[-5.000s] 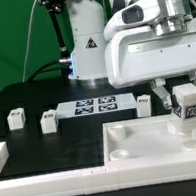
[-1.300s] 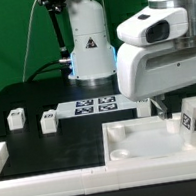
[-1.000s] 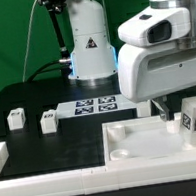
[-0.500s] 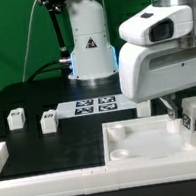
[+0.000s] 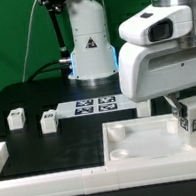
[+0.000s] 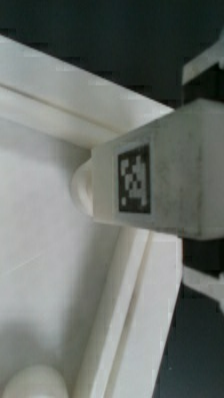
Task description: Assemble one leg
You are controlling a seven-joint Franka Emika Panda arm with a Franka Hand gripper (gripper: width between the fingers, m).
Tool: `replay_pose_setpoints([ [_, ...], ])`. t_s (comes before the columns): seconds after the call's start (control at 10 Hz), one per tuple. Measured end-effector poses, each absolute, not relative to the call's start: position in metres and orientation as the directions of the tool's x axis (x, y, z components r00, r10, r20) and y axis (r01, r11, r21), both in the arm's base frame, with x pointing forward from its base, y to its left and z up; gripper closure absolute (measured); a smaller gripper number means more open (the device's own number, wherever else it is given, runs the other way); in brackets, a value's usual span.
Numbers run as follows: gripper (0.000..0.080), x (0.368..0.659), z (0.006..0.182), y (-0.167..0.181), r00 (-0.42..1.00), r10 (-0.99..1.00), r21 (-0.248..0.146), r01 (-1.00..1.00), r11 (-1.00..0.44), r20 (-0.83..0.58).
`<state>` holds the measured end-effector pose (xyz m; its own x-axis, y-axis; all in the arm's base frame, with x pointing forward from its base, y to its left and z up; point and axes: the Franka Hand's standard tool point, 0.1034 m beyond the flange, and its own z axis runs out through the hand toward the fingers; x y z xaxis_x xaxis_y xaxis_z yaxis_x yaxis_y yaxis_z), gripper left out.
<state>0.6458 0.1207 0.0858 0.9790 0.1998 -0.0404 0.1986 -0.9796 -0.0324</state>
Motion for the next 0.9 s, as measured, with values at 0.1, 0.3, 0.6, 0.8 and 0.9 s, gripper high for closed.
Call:
replay_pose_setpoints([
  [0.1,0.0509,0.6457,0.0854,0.1208,0.992,0.121,-0.029,0.12,-0.992,-0.041],
  [0.3,0.0508,0.6455,0.0849,0.1199,0.987,-0.155,-0.016,-0.156,-0.988,-0.036],
  [0.6,0.0508,0.6454,0.0844,0.1184,0.894,-0.447,-0.003,-0.448,-0.894,-0.038],
  [0.8,0.0508,0.6447,0.0841,0.1174,0.718,-0.696,0.01,-0.696,-0.718,-0.027],
  [0.9,0.0508,0.6441,0.0841,0.1171,0.613,-0.79,0.018,-0.79,-0.613,-0.018],
])
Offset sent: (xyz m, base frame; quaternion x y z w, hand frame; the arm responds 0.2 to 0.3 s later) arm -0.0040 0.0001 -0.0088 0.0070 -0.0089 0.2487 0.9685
